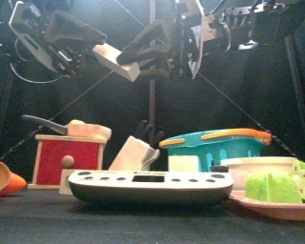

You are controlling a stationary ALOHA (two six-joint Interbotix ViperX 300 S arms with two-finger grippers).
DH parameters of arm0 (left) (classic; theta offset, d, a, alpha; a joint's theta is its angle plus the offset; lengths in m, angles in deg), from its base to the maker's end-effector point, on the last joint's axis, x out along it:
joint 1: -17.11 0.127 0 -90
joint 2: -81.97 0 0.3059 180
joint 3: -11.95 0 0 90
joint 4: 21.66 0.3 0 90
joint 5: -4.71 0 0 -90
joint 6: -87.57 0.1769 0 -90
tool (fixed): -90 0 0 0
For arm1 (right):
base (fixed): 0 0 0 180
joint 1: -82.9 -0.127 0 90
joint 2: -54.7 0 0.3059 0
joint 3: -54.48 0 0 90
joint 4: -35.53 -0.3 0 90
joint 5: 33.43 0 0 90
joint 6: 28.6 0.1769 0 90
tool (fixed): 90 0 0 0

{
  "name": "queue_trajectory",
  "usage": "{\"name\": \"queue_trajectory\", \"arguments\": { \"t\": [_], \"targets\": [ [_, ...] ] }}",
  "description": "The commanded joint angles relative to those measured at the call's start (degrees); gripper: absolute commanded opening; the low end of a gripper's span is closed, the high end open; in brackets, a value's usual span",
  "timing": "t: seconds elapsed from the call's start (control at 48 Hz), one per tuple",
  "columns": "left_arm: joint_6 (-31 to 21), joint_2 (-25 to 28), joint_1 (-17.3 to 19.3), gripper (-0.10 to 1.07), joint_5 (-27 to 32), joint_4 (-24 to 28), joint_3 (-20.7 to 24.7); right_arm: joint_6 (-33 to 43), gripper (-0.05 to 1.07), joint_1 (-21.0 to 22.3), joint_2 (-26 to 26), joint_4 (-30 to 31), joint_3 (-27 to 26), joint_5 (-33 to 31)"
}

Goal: Place rice on stove

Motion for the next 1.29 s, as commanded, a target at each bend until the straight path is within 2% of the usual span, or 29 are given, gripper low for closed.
{"name": "queue_trajectory", "arguments": {
  "t": [0.0,0.188,0.333,0.438,0.583,0.875,1.021,1.271],
  "targets": [
    [0.09,-0.62,0.26,0.96,-0.79,-0.70,0.70,0.18,0.69,-0.18,-1.23,-2.46,-0.26,-0.70],
    [0.26,-2.90,0.79,0.96,-0.97,-2.29,-0.97,0.18,0.69,-2.02,-1.32,-13.89,-0.62,-4.75],
    [0.18,-5.71,2.37,0.96,-0.97,-2.37,-2.99,0.26,0.69,-2.46,-1.32,-26.81,-1.14,-7.12],
    [0.26,-7.38,3.52,0.96,-0.97,-2.29,-4.22,0.18,0.69,-2.46,-1.41,-36.74,-1.85,-7.29],
    [0.26,-9.67,5.89,0.96,-0.44,-2.11,-5.62,0.09,0.69,-2.02,-1.23,-46.67,-3.69,-6.68],
    [0.44,-14.94,11.16,0.96,0.53,-0.88,-9.32,0.00,0.69,-1.93,-0.53,-58.18,-5.80,0.97],
    [0.44,-18.46,11.51,0.96,2.64,-0.53,-10.63,-0.62,0.69,-1.67,-0.53,-64.07,-6.50,4.57],
    [0.44,-21.45,11.60,0.96,6.06,-0.62,-10.90,-0.70,0.69,-1.67,1.32,-67.41,-9.23,11.25]
  ]
}}
